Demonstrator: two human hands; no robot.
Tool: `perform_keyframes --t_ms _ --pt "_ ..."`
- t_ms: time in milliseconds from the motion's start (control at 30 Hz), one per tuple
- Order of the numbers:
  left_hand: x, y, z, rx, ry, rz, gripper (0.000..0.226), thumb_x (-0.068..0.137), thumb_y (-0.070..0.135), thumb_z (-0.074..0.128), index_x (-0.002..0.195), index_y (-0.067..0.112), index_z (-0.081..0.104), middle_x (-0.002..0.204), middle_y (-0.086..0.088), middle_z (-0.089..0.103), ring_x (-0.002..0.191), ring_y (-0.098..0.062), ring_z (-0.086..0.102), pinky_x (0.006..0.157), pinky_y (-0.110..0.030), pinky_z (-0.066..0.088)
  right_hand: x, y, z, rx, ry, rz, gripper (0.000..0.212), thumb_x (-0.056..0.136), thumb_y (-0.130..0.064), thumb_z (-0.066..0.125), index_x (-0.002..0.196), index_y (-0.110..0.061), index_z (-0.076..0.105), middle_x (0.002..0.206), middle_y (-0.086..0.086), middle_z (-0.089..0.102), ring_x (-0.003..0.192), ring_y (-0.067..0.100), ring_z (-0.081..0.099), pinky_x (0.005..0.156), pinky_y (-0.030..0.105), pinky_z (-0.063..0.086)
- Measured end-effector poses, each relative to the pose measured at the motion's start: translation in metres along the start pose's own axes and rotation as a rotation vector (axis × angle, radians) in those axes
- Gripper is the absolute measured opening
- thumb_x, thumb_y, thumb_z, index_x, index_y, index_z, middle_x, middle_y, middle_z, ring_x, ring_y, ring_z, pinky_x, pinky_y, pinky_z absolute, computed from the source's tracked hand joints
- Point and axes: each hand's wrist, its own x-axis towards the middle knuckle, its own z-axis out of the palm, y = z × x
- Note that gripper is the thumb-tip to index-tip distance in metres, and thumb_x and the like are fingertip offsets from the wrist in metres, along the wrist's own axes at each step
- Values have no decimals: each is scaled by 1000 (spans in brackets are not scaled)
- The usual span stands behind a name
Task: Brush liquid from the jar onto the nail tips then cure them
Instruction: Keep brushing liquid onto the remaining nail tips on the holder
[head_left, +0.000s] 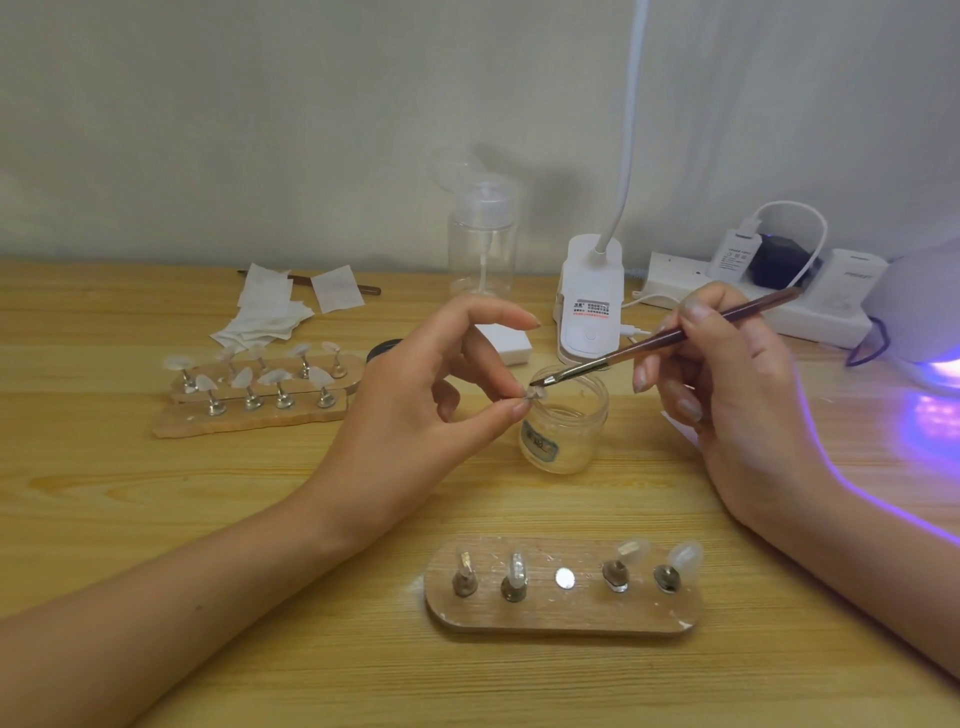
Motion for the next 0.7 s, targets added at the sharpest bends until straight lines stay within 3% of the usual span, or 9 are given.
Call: perform_keyframes --t_ms 200,367,500,600,700 --pt "0 1 1 3 3 -6 45 86 6 76 120 29 60 83 5 68 88 -15 68 57 -38 44 0 0 -2 68 9 -29 24 101 -22 41 77 -21 48 60 5 62 41 11 30 44 27 19" --pt "1 0 1 1 9 -19 45 85 7 77 120 30 60 82 8 68 87 -14 69 57 -41 42 1 0 -1 4 37 36 28 104 -17 40 78 -20 50 58 5 62 40 11 29 39 21 21" --pt "1 0 1 -3 8 -23 45 86 9 77 121 32 59 79 9 68 85 -18 68 57 -43 41 0 -1 -2 54 27 -4 25 101 -22 41 77 -22 48 60 5 62 41 11 29 43 31 16" --pt "1 0 1 -6 6 -23 44 86 13 76 121 32 59 79 8 68 85 -19 68 57 -43 41 1 0 -1 44 -7 22 23 97 -25 43 75 -23 50 60 6 62 40 11 29 38 22 20" --pt "1 -1 1 -10 9 -33 44 86 12 77 121 32 59 79 6 68 84 -16 67 58 -43 41 2 1 -2 14 53 68 31 103 -19 41 74 -24 52 58 6 61 38 10 28 39 24 16"
